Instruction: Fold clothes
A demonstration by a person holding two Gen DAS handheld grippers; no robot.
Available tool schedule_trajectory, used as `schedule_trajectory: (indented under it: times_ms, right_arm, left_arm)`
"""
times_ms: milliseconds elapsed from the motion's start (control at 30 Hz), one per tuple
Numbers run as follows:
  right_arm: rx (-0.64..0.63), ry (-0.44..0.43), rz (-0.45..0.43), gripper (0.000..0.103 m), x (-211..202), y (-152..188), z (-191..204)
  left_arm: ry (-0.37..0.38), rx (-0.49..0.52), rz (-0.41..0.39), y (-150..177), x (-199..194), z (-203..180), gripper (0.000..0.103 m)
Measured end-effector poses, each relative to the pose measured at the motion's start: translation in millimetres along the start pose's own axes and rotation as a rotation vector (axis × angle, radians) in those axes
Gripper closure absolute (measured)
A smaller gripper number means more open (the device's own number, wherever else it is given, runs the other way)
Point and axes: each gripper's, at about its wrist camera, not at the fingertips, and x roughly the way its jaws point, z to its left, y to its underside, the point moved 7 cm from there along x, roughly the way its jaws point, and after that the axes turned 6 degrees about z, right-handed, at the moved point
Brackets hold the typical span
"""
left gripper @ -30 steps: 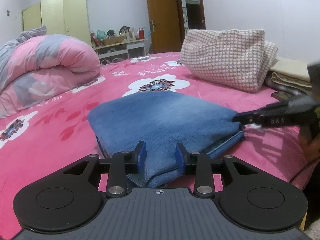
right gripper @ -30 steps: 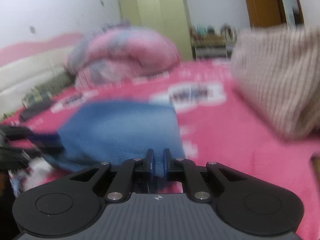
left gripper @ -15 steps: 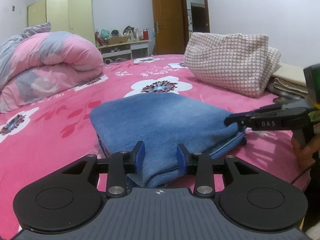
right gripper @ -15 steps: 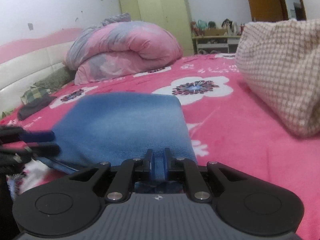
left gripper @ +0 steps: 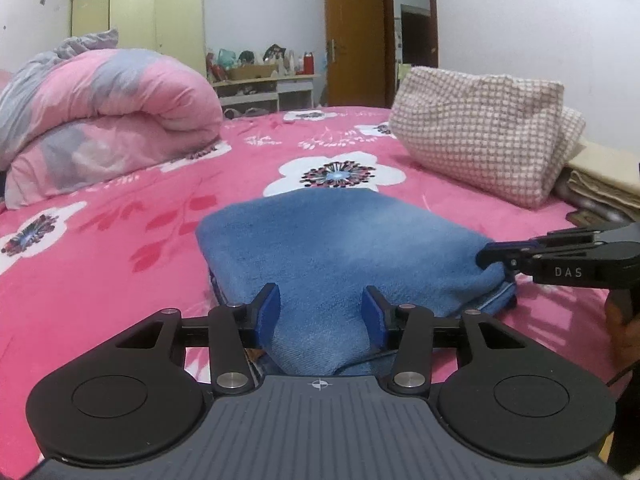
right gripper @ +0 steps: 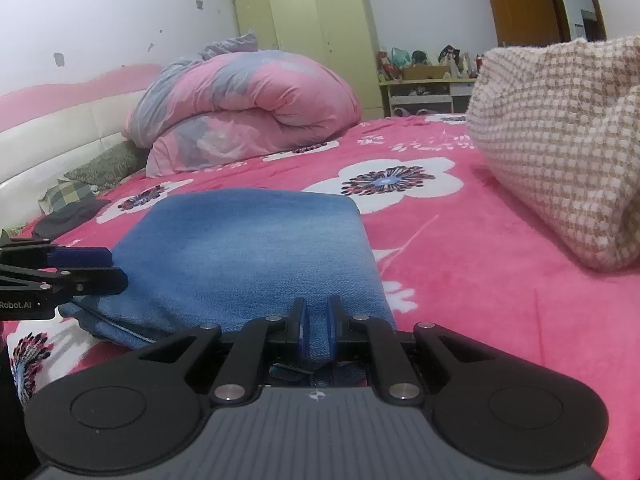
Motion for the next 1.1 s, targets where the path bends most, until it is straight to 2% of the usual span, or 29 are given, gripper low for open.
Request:
schedule_trajectory:
  times_ms: [233, 367, 567, 667, 733, 833, 867, 967, 1067, 1100]
  right_arm:
    - [-0.001, -0.001, -0.006, 0.092, -1.1, 0.7, -0.4]
    - [-0.015, 0.0, 0.032, 0.091, -3.7, -10.2, 0.7]
    - [-0.005, -0.035, -0.027, 0.09, -13.0, -37.2, 10.6]
    - [-0.035, -0.044, 0.065, 0.085, 17.2, -16.0, 15.2]
    - [-0.09, -0.025, 0.049, 0.085, 21.8, -9.6, 19.3]
    - [-0.077, -0.045, 0.084, 0.085, 18.5, -32.3, 22.0]
    - [-0.069, -0.061, 0.068, 0.085, 17.3, -44.6, 21.4]
    - [-0.078, -0.028, 0.027, 0.085, 25.2, -77.4, 19.7]
    - [-0.07, -0.031, 0.045, 0.085, 55.6, -97.8, 19.0]
    - [-0.075, -0.013, 0.083, 0.085, 72.4, -95.9, 17.2]
  left_arm:
    - [-0.004, -0.011, 0.004, 1.4, -1.1, -0.3, 0.057]
    - [-0.004, -0.013, 0.007, 0.8, 0.1, 0.0, 0.057]
    - [-0.001, -0.017, 0.004, 2.4, -0.6, 0.6, 0.056]
    - [0.006, -0.017, 0.002, 3.4, 0.3, 0.1, 0.056]
    - [0.001, -0.008, -0.003, 3.6, -0.1, -0.5, 0.055]
    - [0.006, -0.011, -0.007, 3.3, 0.2, 0.3, 0.055]
    - [0.008, -0.014, -0.007, 3.4, 0.3, 0.8, 0.055]
    - [0.006, -0.018, -0.015, 4.7, -0.6, 0.2, 0.055]
    - [0.009, -0.025, -0.029, 6.7, -1.2, 0.0, 0.055]
    - [0.013, -0.028, -0.034, 7.4, -1.4, 0.6, 0.055]
